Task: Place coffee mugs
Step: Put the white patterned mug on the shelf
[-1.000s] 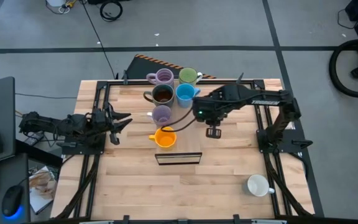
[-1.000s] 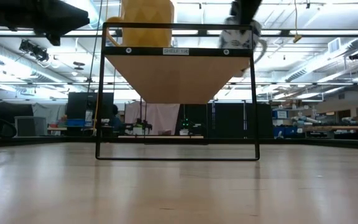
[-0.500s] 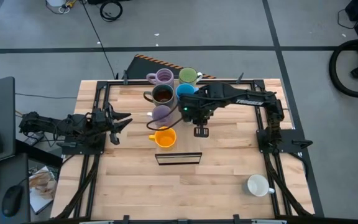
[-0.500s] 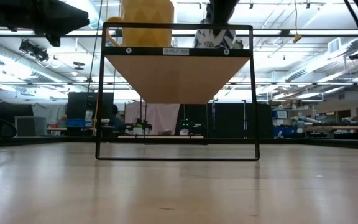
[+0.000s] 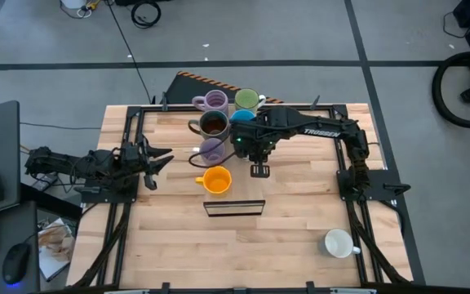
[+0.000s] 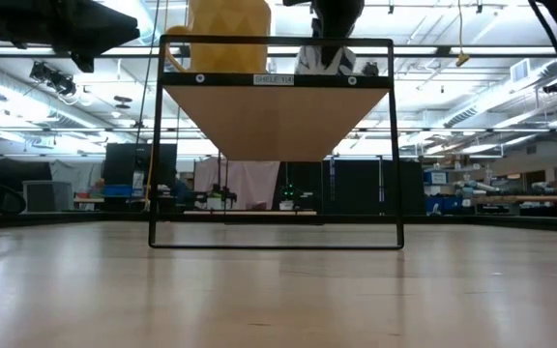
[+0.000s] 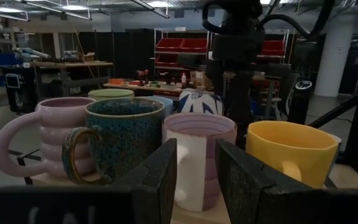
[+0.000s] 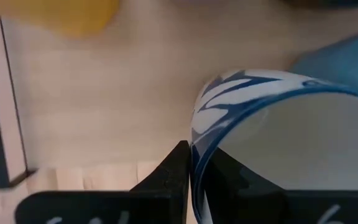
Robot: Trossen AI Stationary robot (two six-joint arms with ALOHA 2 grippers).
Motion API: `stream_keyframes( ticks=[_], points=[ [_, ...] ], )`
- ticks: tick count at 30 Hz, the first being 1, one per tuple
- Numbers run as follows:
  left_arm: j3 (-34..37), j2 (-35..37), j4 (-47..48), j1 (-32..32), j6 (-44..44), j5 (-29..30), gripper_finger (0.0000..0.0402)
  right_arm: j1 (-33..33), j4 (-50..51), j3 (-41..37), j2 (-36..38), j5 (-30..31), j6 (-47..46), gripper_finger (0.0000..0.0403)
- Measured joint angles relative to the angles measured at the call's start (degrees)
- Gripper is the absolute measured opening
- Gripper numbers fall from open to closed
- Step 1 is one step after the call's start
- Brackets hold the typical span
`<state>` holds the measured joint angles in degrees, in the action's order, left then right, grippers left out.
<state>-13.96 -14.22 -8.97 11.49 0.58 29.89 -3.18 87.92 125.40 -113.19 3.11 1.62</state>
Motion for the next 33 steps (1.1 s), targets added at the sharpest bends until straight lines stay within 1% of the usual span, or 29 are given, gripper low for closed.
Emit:
stream_keyframes(
  ticks=[24,33],
  points=[
    [0.0,0.0,0.0,0.0,0.0,0.0,0.0114,0.0,-9.1,-0.1,-0.2,-0.2,0.4,0.0103],
    [0.0,0.0,0.0,0.0,0.0,0.0,0.0114,0.0,-11.8,-0.1,-0.2,-0.1,4.2,0.0109]
  ],
)
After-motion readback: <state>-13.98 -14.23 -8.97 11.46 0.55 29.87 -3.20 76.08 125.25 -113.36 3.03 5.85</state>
